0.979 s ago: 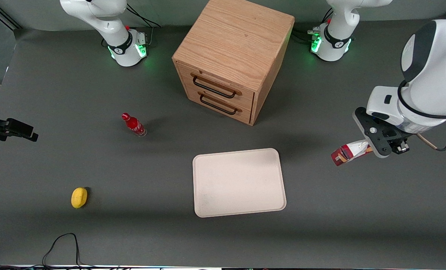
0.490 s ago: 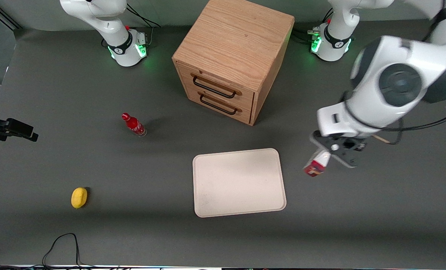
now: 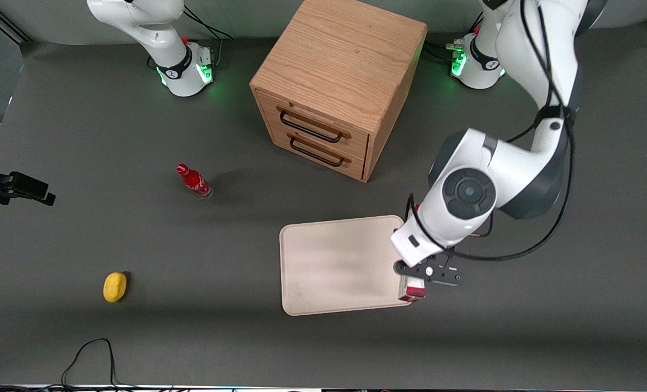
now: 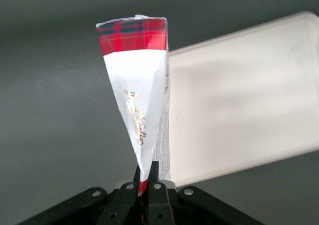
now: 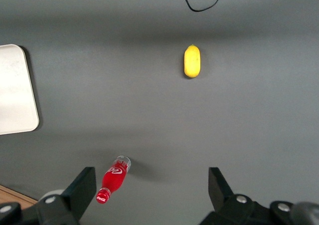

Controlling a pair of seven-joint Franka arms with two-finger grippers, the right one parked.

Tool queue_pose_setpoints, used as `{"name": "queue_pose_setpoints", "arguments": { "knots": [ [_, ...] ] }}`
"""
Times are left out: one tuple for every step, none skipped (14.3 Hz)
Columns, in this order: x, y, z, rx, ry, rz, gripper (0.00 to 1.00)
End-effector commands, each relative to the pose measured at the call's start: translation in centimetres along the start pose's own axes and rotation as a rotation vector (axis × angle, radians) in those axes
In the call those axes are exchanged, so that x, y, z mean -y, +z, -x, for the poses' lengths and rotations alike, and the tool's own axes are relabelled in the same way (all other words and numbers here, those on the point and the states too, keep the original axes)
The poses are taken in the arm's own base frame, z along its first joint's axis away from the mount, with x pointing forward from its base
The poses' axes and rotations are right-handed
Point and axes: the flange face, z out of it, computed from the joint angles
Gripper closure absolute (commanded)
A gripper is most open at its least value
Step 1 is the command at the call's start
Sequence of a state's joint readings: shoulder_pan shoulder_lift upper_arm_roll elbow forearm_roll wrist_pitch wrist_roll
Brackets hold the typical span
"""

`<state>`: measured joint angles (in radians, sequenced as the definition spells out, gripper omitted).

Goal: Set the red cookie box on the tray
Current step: 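Carry the upright box over the white tray and lower it, then set the box down on the tray and open the left gripper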

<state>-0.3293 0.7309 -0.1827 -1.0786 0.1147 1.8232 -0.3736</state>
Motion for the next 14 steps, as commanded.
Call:
{"name": "queue_pose_setpoints", "arguments": {
  "knots": [
    [-2.7,2.8,-0.5,-0.013,-0.182,0.019,1.0],
    [-3.5,4.7,0.2,0.001,-0.217,0.007,1.0],
    [-3.8,6.8,0.7,0.012,-0.226,-0.002,1.0],
    [-4.0,7.7,0.9,-0.003,-0.222,0.001,1.0],
    [-4.1,8.1,0.9,-0.009,-0.219,0.002,1.0],
    [-4.1,8.5,0.9,-0.011,-0.218,0.005,1.0],
    [-4.1,9.4,1.1,-0.007,-0.217,0.002,1.0],
    [-3.9,9.8,1.2,-0.009,-0.218,0.004,1.0],
    [-4.0,10.0,1.2,-0.013,-0.218,0.005,1.0],
    [-4.0,10.4,1.3,-0.01,-0.217,0.004,1.0],
    [-4.0,10.5,1.3,-0.015,-0.216,0.008,1.0],
    [-4.0,10.7,1.4,-0.014,-0.215,0.007,1.0],
    [-4.0,10.9,1.5,-0.011,-0.215,0.006,1.0],
    [-3.9,11.3,1.6,-0.011,-0.215,0.005,1.0]
  ]
}}
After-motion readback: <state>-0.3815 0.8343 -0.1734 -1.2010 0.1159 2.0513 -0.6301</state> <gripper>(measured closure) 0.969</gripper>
